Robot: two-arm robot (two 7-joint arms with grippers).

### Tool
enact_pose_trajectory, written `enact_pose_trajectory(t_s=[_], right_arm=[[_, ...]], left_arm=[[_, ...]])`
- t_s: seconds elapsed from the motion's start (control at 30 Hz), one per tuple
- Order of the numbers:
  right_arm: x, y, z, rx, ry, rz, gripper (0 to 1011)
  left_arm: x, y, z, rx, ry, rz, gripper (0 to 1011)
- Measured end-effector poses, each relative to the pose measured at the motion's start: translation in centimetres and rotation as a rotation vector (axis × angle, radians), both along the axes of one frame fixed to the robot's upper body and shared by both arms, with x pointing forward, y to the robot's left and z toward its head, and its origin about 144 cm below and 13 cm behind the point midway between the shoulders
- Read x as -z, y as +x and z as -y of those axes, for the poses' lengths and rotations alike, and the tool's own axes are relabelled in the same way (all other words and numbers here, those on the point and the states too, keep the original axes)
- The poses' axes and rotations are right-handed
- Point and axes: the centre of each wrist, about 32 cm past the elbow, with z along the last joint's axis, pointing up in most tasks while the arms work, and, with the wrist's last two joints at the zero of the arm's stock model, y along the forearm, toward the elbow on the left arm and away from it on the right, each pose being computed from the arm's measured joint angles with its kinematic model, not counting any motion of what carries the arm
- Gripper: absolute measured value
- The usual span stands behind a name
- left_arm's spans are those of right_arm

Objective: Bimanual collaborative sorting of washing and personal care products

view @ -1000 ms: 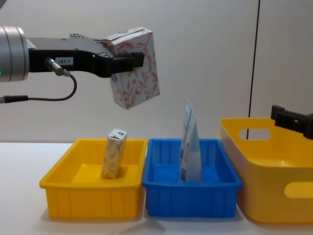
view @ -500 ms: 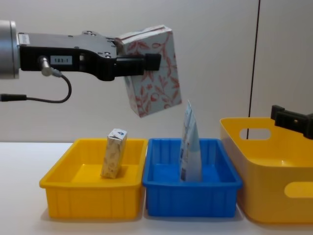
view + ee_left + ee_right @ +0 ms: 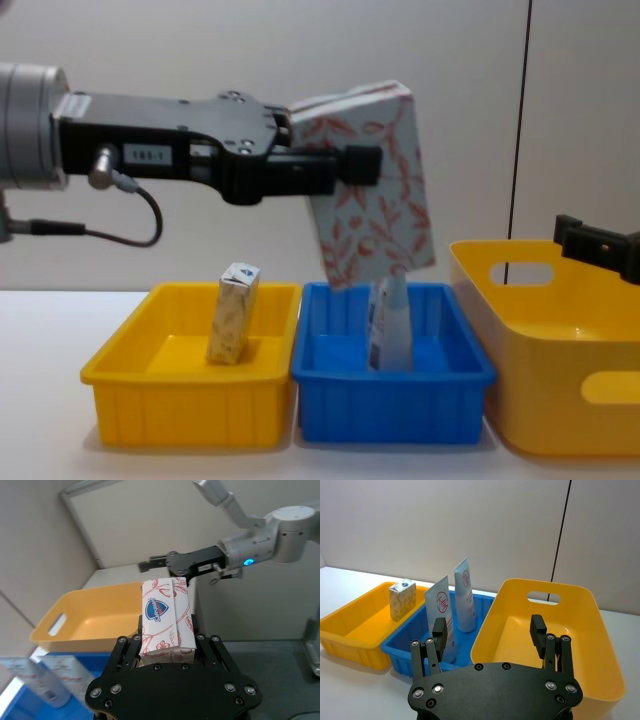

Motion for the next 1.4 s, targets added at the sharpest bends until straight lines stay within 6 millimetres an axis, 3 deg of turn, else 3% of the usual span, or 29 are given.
enact_pose_trajectory(t_s=[0.63,1.4], right_arm=[[0.0,0.0,0.0,0.000,0.000,0.000,1000],[-0.1,0.4,0.4,-0.038,0.008,0.010,1000]], left_arm=[[2.3,0.3,1.2,0.030,-0.051,0.014,383],[2.9,0.4,1.3,0.016,-0.089,0.041,383]])
